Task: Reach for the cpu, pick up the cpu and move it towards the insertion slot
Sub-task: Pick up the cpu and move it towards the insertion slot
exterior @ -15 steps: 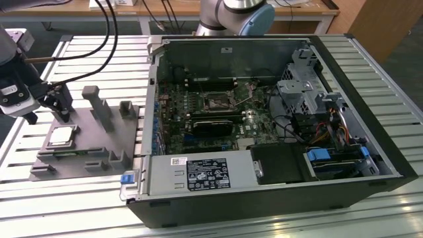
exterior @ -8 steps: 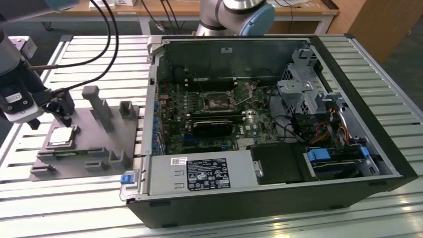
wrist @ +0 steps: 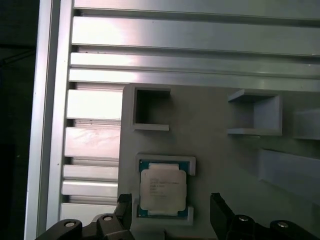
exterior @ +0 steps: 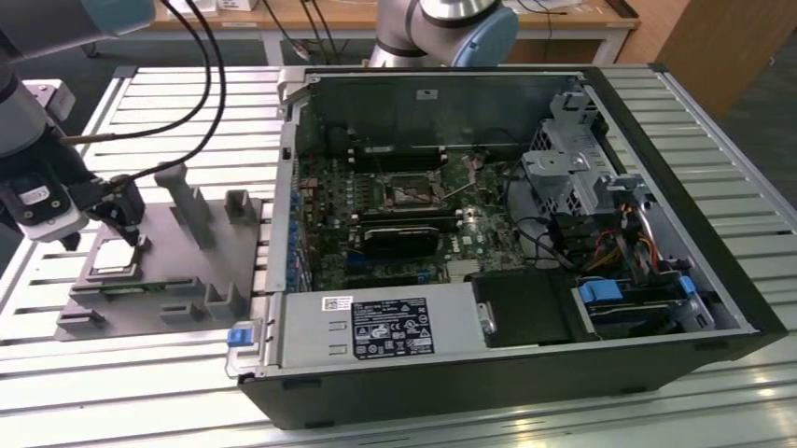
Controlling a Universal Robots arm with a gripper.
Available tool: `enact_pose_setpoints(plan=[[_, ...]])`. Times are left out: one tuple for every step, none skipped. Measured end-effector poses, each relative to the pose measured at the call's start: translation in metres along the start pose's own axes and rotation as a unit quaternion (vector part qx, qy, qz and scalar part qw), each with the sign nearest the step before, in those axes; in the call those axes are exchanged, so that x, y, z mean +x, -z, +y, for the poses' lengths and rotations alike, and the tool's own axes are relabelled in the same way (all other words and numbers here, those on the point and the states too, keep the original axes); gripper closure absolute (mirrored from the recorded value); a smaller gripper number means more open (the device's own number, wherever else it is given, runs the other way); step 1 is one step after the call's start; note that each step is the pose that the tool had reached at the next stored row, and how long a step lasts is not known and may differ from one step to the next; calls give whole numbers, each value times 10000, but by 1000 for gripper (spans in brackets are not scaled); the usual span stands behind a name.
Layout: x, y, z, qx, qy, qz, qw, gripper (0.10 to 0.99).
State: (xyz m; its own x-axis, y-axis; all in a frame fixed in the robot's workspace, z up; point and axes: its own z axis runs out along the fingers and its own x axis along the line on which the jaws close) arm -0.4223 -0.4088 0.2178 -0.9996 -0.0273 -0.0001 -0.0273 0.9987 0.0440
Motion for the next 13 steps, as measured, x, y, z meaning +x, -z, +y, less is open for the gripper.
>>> enact_pose_setpoints(plan=[[0, -19, -1, 0, 0, 0, 10000, 365], [1, -36, -2, -1, 0, 0, 10000, 365], [3, -54, -4, -1, 1, 0, 10000, 365], [5, -71, -5, 0, 2, 0, 10000, 365], [8, -87, -6, -1, 2, 0, 10000, 365], [12, -101, -6, 0, 2, 0, 10000, 365], [14, -115, -7, -1, 2, 0, 10000, 365], [16, -128, -7, -1, 2, 0, 10000, 365], [18, -141, -8, -1, 2, -1, 10000, 365], [19, -152, -8, -1, 2, 0, 10000, 365], [20, -163, -8, -1, 2, 0, 10000, 365], [22, -174, -9, -1, 2, 0, 10000, 365], [24, -187, -9, -1, 2, 0, 10000, 365]])
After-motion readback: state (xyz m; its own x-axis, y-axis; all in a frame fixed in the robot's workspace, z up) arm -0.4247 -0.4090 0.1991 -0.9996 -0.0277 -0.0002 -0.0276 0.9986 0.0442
